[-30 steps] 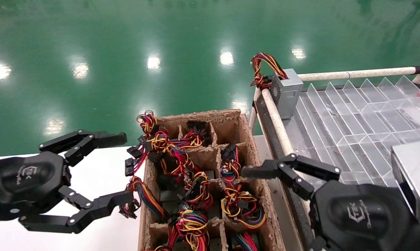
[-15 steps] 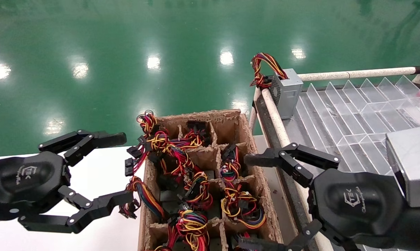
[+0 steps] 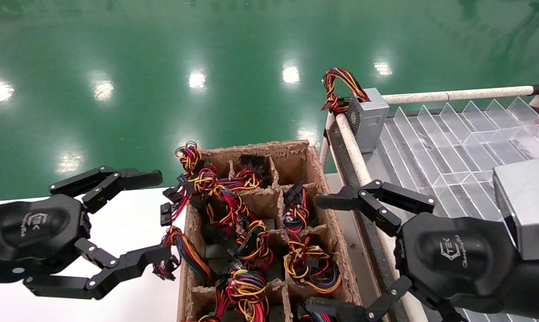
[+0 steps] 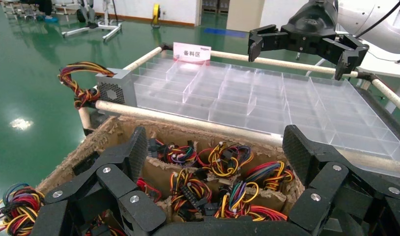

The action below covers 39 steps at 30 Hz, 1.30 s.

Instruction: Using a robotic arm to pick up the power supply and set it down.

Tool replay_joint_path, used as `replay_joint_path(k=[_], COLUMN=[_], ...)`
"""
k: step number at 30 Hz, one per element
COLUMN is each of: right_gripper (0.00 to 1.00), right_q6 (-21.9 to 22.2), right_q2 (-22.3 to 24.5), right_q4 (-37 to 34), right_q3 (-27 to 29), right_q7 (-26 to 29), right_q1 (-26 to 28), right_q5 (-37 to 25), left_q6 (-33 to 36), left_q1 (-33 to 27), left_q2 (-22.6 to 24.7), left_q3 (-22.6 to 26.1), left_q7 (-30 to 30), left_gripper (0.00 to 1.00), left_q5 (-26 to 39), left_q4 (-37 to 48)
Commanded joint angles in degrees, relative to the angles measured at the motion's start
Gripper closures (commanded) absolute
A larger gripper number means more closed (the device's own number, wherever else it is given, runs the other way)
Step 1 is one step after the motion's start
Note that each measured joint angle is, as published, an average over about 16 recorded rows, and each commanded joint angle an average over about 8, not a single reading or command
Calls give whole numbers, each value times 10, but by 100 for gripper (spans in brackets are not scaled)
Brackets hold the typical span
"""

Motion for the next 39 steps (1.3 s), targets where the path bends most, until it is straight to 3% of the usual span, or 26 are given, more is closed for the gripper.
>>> replay_joint_path(k=[1, 39], right_gripper=[0, 0], right_q6=[0, 1], right_q2=[0, -1], right_q4=[0, -2], right_q3=[0, -1], right_q7=[0, -1], right_q1=[0, 2], right_q5=[0, -2], left_q6=[0, 0], left_q1=[0, 0], left_q2=[0, 0], left_q3=[0, 0], left_q7=[0, 0], left_gripper=[0, 0], left_q5=[0, 0], left_q4=[0, 0])
